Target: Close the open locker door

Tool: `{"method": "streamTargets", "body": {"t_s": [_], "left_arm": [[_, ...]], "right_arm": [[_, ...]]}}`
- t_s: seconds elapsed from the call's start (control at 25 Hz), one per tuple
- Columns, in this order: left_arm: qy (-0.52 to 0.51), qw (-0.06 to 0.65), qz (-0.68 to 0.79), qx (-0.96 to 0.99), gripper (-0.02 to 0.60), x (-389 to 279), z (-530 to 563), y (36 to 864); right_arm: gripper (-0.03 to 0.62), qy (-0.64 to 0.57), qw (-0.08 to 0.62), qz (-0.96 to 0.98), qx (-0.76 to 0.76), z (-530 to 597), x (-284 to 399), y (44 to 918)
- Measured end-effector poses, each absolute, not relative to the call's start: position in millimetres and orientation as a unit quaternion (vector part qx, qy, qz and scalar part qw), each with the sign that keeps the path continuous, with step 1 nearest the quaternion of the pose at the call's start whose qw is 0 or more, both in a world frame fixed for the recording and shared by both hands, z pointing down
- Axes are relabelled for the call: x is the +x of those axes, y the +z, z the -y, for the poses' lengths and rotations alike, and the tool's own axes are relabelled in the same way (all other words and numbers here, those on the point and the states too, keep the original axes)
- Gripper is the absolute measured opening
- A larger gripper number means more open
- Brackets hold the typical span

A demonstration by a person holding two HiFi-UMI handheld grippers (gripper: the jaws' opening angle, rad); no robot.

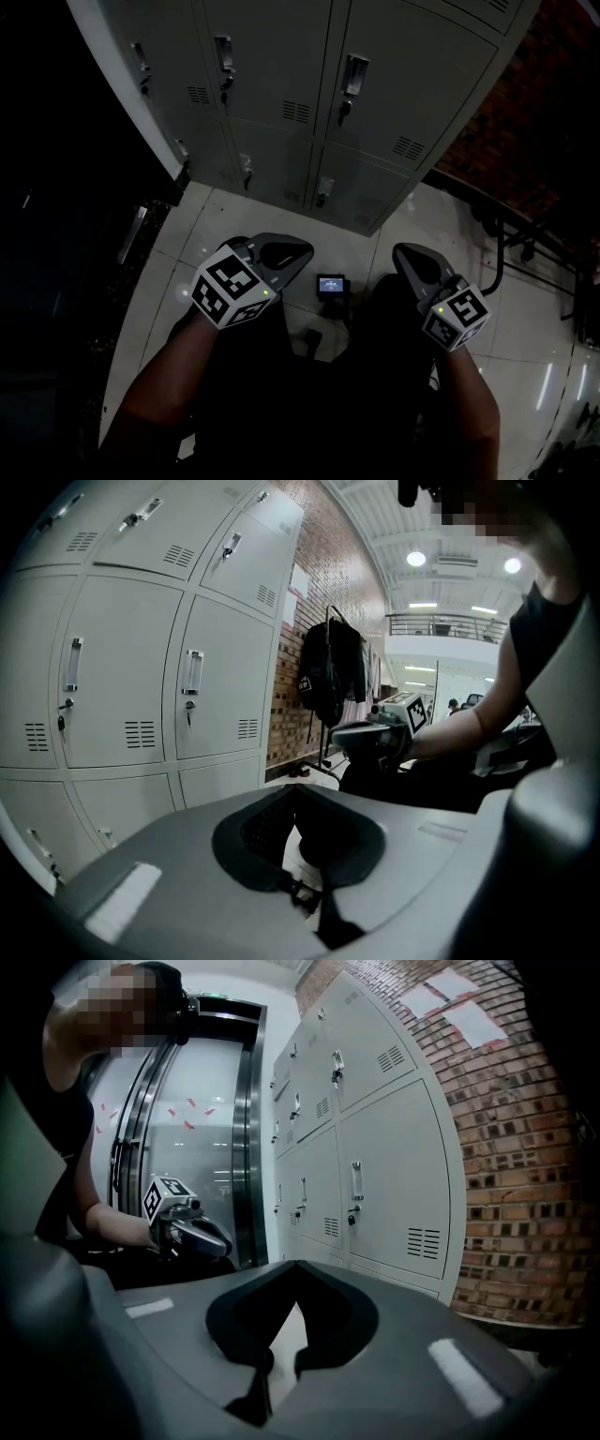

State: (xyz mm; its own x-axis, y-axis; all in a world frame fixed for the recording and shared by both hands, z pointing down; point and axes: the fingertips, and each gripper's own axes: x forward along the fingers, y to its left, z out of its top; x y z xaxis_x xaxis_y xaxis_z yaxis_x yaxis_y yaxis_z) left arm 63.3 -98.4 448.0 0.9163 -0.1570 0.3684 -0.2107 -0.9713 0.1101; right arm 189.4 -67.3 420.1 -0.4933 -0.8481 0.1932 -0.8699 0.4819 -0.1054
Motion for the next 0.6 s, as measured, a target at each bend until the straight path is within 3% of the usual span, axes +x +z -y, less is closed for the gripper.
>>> {"method": "streamTargets", "body": {"t_s": [0.6], "left_arm": [[0.178, 0.074, 0.092, 0.977, 0.012, 65.4, 97.1, 445.4]], "right_arm": [[0.002, 0.09, 0.055, 0.865, 0.49, 63.0, 190.8, 416.0]]}}
